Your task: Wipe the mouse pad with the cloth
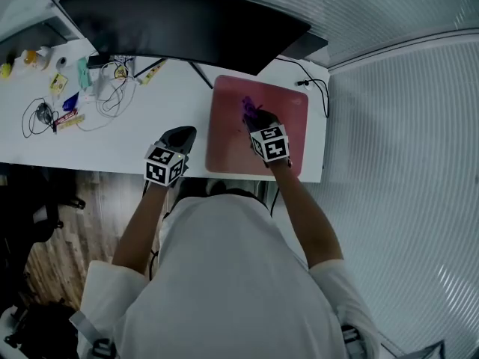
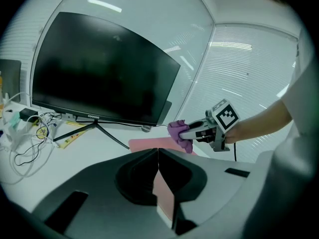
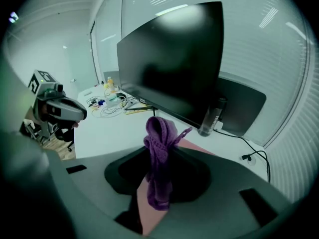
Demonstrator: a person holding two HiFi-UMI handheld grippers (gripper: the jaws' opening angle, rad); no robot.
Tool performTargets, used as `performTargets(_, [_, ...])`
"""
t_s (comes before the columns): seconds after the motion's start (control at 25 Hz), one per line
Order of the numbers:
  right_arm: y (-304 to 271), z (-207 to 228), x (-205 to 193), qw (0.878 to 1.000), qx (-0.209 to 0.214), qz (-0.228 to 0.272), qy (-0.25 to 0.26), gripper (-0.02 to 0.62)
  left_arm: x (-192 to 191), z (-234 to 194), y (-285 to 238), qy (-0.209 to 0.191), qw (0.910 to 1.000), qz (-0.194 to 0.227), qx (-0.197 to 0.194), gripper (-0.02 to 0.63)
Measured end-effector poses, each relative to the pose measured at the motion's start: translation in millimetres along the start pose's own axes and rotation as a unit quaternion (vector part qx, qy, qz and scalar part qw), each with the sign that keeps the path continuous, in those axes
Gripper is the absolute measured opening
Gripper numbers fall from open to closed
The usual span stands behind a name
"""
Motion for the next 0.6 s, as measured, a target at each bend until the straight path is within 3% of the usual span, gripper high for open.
performTargets(0.6, [115,5,-89,0.995,0.015,0.065,-0.069,0.123,-8,123,38,-0.030,0.9994,0.004,0.015,0.018])
Point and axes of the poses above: the fingertips, and each gripper's own axes: y backward along the fingers, z to its right, x out of its top, the point moved 9 cm from there along y, backward along the fingers, and after that the axes turned 15 degrees about -y, right-handed, at the moved point
